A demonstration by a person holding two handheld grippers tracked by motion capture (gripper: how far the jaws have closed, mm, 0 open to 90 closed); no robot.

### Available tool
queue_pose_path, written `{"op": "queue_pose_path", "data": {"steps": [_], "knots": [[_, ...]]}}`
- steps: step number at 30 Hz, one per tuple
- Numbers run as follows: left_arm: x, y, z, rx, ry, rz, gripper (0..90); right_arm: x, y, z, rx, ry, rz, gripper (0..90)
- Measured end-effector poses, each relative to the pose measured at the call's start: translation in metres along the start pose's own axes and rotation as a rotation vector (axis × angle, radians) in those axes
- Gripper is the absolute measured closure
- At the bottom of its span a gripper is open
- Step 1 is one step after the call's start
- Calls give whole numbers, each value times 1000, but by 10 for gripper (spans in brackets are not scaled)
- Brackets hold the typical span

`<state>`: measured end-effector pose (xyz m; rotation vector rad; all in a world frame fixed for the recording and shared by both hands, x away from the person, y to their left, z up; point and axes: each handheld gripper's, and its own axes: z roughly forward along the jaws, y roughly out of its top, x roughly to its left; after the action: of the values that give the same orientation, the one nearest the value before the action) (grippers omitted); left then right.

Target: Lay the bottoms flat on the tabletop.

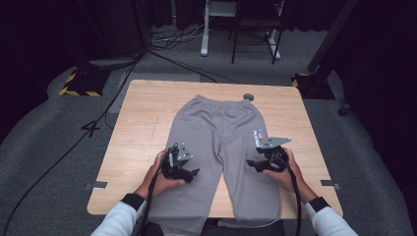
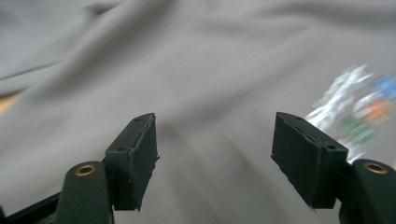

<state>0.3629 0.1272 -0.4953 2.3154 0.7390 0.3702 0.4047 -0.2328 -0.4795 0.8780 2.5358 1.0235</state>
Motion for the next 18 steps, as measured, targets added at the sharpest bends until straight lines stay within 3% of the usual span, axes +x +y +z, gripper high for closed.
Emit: {"op": "queue_pose_path", "data": {"steps": [2,4,5,8,11,14,18], "knots": [[-7,-10,-5,-16,-12,-6,197,13,-8,-6,16,-1,-45,301],[-11,-19,-14,-15,-10,9,196,22,-19,-11,30,42,-34,296],[-12,-21,-16,-17,-7,10,195,28,-25,-11,69,36,-55,277],[-13,-34,-27,-22,-18,20,195,35,-37,-21,51,56,-57,278],[-8,-50,-38,-37,-38,-17,195,34,-50,-35,64,38,-63,264],[-1,-65,-49,-35,-53,-46,193,28,-65,-49,79,31,-21,249],[6,-81,-63,-31,-50,-54,193,22,-79,-66,110,7,5,248]]}}
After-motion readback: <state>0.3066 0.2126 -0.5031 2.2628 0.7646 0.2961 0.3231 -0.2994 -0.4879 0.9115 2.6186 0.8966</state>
